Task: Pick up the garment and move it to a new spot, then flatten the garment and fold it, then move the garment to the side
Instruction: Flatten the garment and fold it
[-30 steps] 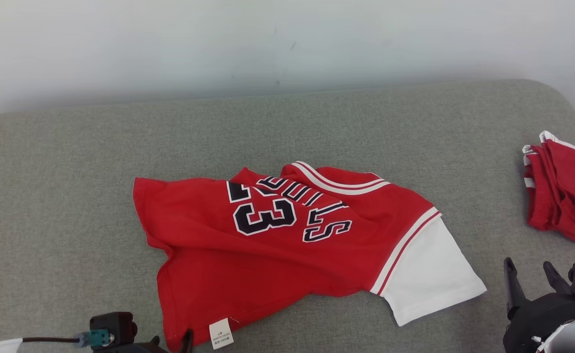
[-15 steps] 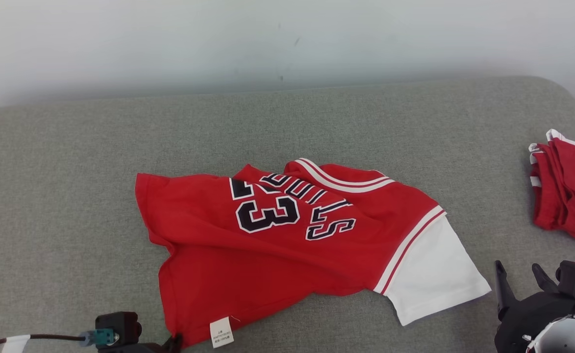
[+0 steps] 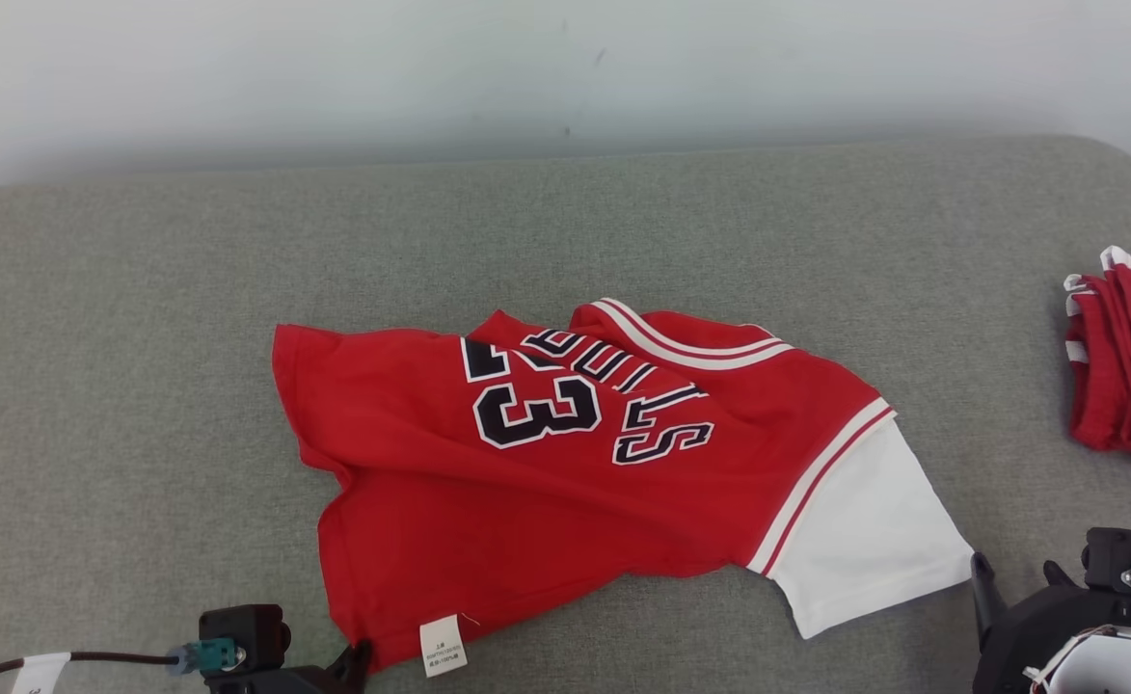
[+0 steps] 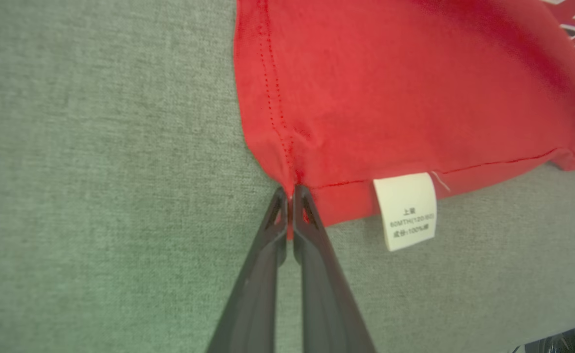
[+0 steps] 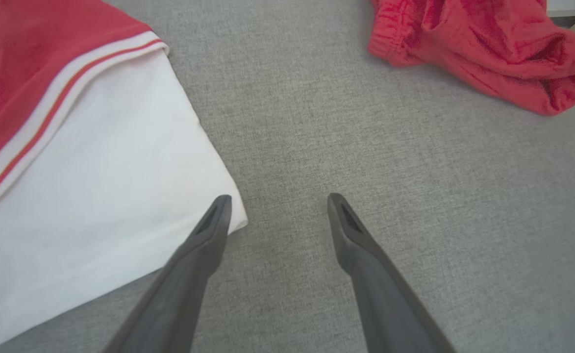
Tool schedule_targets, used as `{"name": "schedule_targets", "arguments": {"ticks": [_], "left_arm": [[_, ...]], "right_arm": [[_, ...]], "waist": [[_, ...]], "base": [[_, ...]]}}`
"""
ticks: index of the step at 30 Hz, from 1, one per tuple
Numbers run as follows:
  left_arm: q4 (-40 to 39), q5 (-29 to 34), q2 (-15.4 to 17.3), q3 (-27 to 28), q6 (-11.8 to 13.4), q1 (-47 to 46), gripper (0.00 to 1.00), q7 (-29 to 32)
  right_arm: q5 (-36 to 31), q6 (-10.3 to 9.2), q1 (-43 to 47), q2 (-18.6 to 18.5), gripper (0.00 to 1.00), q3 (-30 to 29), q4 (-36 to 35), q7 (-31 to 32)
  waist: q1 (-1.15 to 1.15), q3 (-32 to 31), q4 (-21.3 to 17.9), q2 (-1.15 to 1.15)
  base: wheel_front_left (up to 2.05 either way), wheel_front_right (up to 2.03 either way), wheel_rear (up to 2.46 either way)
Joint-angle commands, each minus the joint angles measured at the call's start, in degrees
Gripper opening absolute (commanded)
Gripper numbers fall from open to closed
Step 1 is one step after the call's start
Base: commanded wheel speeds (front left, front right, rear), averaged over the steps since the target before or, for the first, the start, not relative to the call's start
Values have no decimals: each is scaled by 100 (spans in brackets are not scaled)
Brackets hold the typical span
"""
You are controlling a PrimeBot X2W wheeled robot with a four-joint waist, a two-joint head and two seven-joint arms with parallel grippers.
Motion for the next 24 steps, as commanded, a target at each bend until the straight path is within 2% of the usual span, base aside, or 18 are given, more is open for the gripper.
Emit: {"name": "schedule_targets", "arguments": {"ticks": [1, 7, 8, 10, 11, 14, 15, 21, 24], "left_arm": [[25, -28, -2, -3, -7, -22, 0, -29], [43, -6, 1, 3, -33, -85, 0, -122], [52, -4, 2, -1, -32, -103, 0, -136], [72, -3, -3, -16, -46, -118, 0, -158], [86, -6, -9, -22, -58, -121, 0, -164], [103, -38, -28, -23, -98, -163, 0, -233], [84, -41, -34, -18, -119, -177, 0, -290], [1, -110, -111, 90, -205, -241, 0, -632], [-142, -257, -202, 228, -315, -299, 0, -861]], "right_arm": [[24, -15, -99, -5, 100, 15, 62, 25], [60, -15, -242, -6, 100, 86, 405, 88], [20, -15, -276, -5, 85, 102, 494, 124], [14, -16, -333, -4, 65, 99, 671, 160], [49, -15, -345, -3, 46, 107, 737, 187], [90, -16, -381, -3, 19, 127, 842, 169], [89, -16, -382, -3, 0, 136, 852, 145], [365, -15, -446, -5, 0, 141, 645, -152], [842, -15, -584, -4, 0, 184, 439, -351]], "waist": [[0, 28, 30, 0], [0, 81, 75, 0], [0, 88, 86, 0], [0, 94, 116, 0], [0, 94, 129, 0], [0, 88, 156, 0], [0, 85, 160, 0], [0, 51, 162, 0], [0, 88, 120, 0]], "base": [[0, 0, 0], [0, 0, 0], [0, 0, 0], [0, 0, 0], [0, 0, 0], [0, 0, 0], [0, 0, 0], [0, 0, 0], [0, 0, 0]]}}
